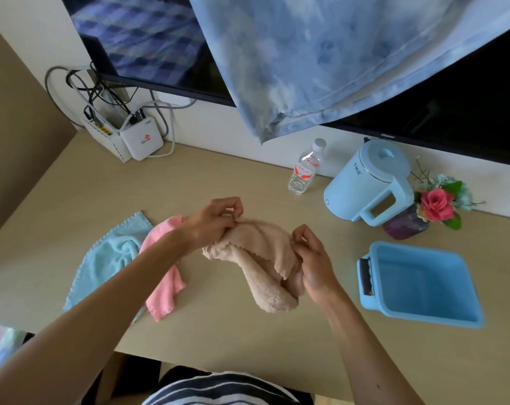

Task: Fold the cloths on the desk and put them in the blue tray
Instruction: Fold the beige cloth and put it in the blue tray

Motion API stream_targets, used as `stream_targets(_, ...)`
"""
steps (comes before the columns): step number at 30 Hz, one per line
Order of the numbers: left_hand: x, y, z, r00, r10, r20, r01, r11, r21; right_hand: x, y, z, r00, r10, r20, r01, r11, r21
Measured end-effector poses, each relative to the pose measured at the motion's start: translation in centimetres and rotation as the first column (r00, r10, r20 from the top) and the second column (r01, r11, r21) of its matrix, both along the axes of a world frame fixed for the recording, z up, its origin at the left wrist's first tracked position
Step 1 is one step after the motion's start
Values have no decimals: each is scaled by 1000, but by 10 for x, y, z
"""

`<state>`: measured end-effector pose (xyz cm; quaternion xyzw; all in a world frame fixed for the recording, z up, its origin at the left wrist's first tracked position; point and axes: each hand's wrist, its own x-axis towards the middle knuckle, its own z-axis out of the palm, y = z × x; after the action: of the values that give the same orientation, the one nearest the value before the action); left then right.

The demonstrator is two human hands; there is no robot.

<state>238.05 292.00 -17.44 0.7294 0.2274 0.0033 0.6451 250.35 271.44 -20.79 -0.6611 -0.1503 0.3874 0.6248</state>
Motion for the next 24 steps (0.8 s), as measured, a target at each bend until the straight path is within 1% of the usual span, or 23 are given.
stream_targets(3,1,-3,-6,1000,-24,17,22,994,109,5,-2,7,997,67,-30,-66,997,30)
stream_targets(4,0,-3,-6,998,-60,6,58,989,135,6,-3,10,992,125,-9,-125,992,1)
stream_targets(5,-1,-4,-7,992,-118,-34,122,977,176,7,-5,11,978,203,43,-200,978,-57)
stream_targets(6,-3,-4,-9,979,-177,-96,196,947,254,9,-8,10,946,297,133,-276,949,-155)
stream_targets(7,-4,-5,-12,959,-233,-159,276,894,353,10,-9,7,893,376,248,-305,910,-282)
stream_targets(8,-5,-6,-16,940,-271,-209,338,830,443,10,-9,3,816,443,370,-284,866,-411)
stream_targets(9,-6,-8,-19,932,-290,-217,361,784,505,9,-9,0,728,493,477,-235,833,-502)
stream_targets(10,-5,-12,-22,932,-301,-200,361,759,542,9,-9,-5,643,518,564,-179,818,-547)
stream_targets(11,-5,-14,-26,940,-297,-170,340,744,575,7,-9,-9,574,515,637,-124,823,-554)
stream_targets(13,-4,-19,-29,959,-265,-102,269,730,628,4,-9,-13,483,442,756,-15,868,-497)
stream_targets(14,-3,-22,-28,964,-253,-76,241,722,649,3,-9,-13,469,395,790,17,890,-455)
stream_targets(15,-2,-24,-26,966,-253,-52,223,714,664,3,-10,-12,482,355,801,26,908,-418)
stream_targets(17,-3,-26,-25,964,-263,-27,214,713,668,5,-12,-10,542,304,784,0,932,-361)
stream_targets(19,-4,-25,-24,967,-253,-25,201,700,685,10,-14,-9,577,265,773,-18,950,-312)
stream_targets(22,-5,-25,-23,978,-209,-16,156,675,721,17,-17,-12,590,211,779,10,963,-268)
stream_targets(24,-4,-26,-21,977,-214,-5,149,663,733,19,-17,-13,576,191,795,56,961,-271)
